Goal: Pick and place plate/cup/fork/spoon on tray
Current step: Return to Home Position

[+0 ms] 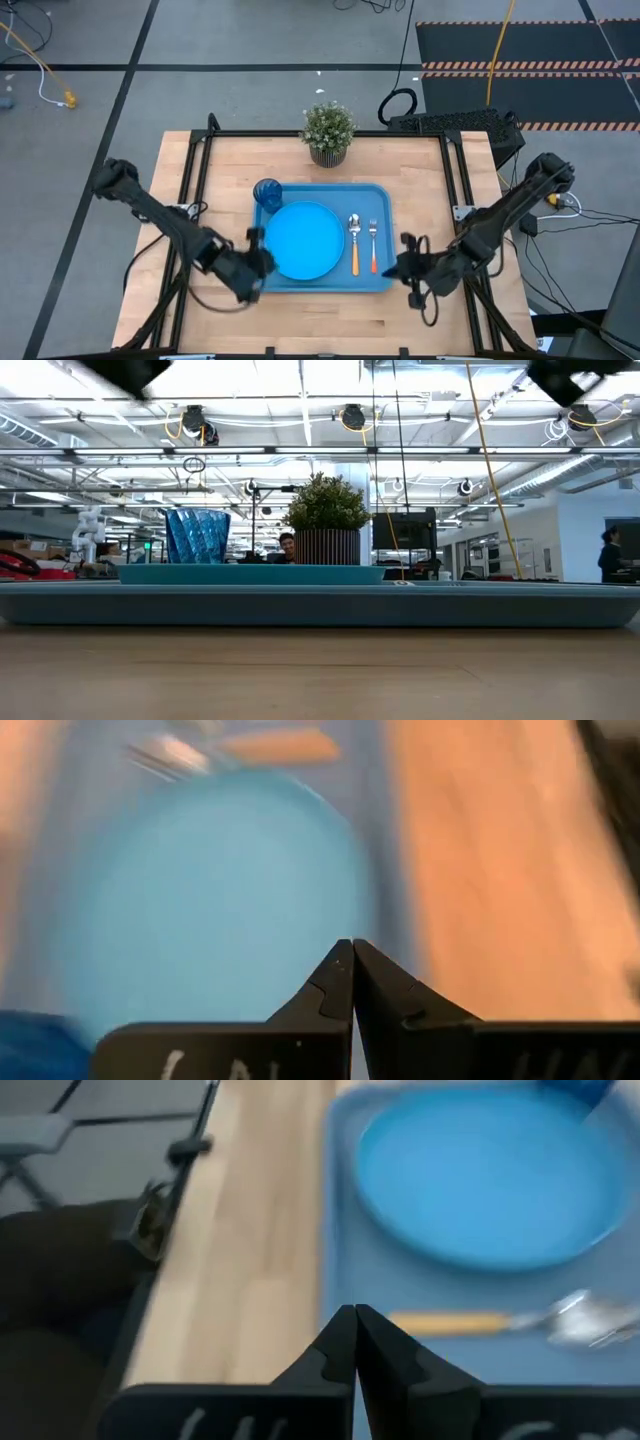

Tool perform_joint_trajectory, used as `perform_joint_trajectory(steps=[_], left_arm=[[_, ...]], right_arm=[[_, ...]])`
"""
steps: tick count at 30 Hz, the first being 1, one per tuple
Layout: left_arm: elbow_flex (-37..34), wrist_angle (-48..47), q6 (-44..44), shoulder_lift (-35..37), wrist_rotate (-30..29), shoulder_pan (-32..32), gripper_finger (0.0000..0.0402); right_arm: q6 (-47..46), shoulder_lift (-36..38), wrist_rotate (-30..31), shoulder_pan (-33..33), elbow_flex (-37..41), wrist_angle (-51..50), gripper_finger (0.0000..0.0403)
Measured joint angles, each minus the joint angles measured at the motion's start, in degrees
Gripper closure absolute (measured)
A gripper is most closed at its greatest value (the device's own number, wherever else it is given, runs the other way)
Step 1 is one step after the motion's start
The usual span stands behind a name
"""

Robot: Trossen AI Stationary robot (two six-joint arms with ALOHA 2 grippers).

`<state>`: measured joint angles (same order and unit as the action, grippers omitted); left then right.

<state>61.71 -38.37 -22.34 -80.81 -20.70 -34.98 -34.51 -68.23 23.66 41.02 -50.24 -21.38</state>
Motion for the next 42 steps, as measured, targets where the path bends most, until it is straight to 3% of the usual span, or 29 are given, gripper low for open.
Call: perform_joint_trajectory(steps=[4, 8, 11, 13, 16, 18, 22, 27, 33, 36, 42], left_arm=[[-1.3, 7.13, 6.3, 5.67, -9.14, 2.57, 0.039], [-6.09, 21.62, 15.8, 10.34, -7.46, 7.13, 0.0388], [-11.21, 34.41, 21.47, 12.2, -1.6, 11.94, 0.0394], [-13.87, 43.35, 24.45, 12.41, 3.25, 15.71, 0.0398], [-15.89, 50.58, 27.79, 12.3, 7.51, 21.06, 0.0396], [-15.47, 52.04, 29.04, 12.39, 9.6, 24.56, 0.0389], [-14.14, 51.84, 27.44, 12.38, 14.03, 31.94, 0.0382], [-13.53, 51.86, 23.48, 10.65, 23.9, 39.11, 0.0381], [-13.6, 55.15, 23.37, 8.47, 25.74, 42.07, 0.0381], [-13.62, 56.53, 23.24, 7.49, 29.56, 43.2, 0.038], [-13.62, 57.33, 22.19, 7.27, 32.25, 44.11, 0.038]], right_arm=[[7.2, 3.13, 6.07, -1.47, 0.0, -0.33, 0.0403], [13.23, 5.36, 8.14, -5.94, 0.0, 0.84, 0.0403], [20.35, 6.29, 7.81, -10.67, 0.2, 5.75, 0.0403], [26.17, 6.79, 4.94, -14.61, 1.0, 13.32, 0.0403], [32.19, 6.91, -6.82, -21.5, 1.95, 23.37, 0.0403], [33.83, 6.91, -13.25, -26.1, 1.99, 25.83, 0.0403], [34.62, 7.07, -19.62, -35.37, 2.03, 26.19, 0.0403], [33.66, 5.79, -28.73, -44.05, 2.05, 26.82, 0.0403], [33.95, 2.4, -33.36, -47.84, 2.1, 32.14, 0.0403], [33.86, 0.18, -37.26, -48.78, 2.1, 36.8, 0.0403], [34.33, -1.1, -37.32, -50.19, 2.1, 38.49, 0.0403]])
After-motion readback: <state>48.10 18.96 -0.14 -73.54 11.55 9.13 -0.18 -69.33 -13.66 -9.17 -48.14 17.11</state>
